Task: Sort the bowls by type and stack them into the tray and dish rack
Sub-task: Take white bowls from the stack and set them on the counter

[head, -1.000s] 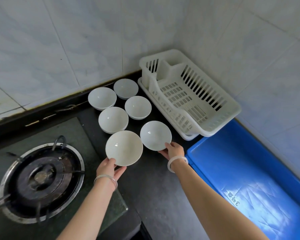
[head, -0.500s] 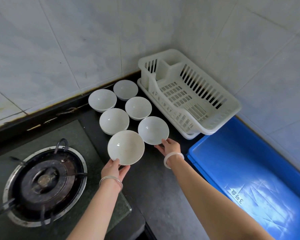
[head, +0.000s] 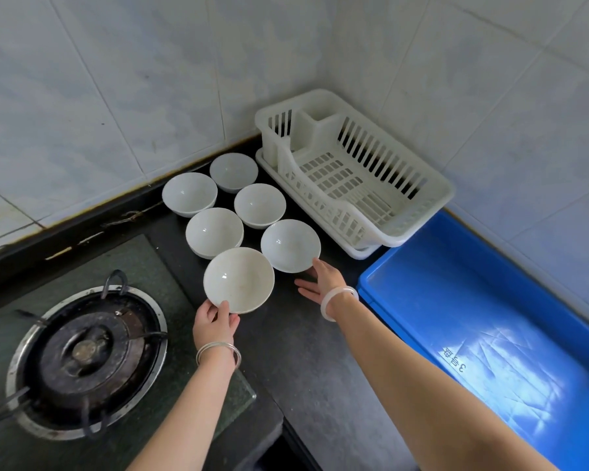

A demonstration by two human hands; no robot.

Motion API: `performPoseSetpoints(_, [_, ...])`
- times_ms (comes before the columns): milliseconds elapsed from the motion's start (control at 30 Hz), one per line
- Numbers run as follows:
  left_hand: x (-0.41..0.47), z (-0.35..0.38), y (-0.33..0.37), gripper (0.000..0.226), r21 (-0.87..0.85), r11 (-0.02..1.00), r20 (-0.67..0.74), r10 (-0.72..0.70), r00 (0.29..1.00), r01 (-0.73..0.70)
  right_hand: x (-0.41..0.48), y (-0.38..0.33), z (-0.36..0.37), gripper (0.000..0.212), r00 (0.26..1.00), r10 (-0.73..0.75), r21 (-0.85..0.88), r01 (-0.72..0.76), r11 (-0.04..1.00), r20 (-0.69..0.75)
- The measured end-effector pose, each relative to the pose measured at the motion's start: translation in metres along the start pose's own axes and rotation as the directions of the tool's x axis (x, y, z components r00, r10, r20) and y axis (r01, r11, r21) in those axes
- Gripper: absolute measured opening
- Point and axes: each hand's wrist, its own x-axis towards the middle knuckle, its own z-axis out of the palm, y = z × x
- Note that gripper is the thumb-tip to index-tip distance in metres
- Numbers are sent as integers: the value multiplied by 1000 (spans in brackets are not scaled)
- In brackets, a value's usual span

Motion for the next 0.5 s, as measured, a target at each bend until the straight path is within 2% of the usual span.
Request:
performPoseSetpoints(167, [-15,-3,-13,45,188,972,61,130,990,-140,-17,7,-25,40,994,-102,-78,104,992,26])
performPoseSetpoints(300, [-41,-7,-26,49,367,914,110,141,984,-172,-43,21,-63,32,976,-218,-220,217,951,21])
performPoseSetpoints(400, [-70,-1,-34,42,504,828,238,139,961,-245,-73,33,-102,30,936,-353,-405,322,856,-2])
performPoseSetpoints(500, [-107,16,-47,34,571,710,454,144,879,-411,-109,49,-151,24,865,-499,-591,379,712,-47])
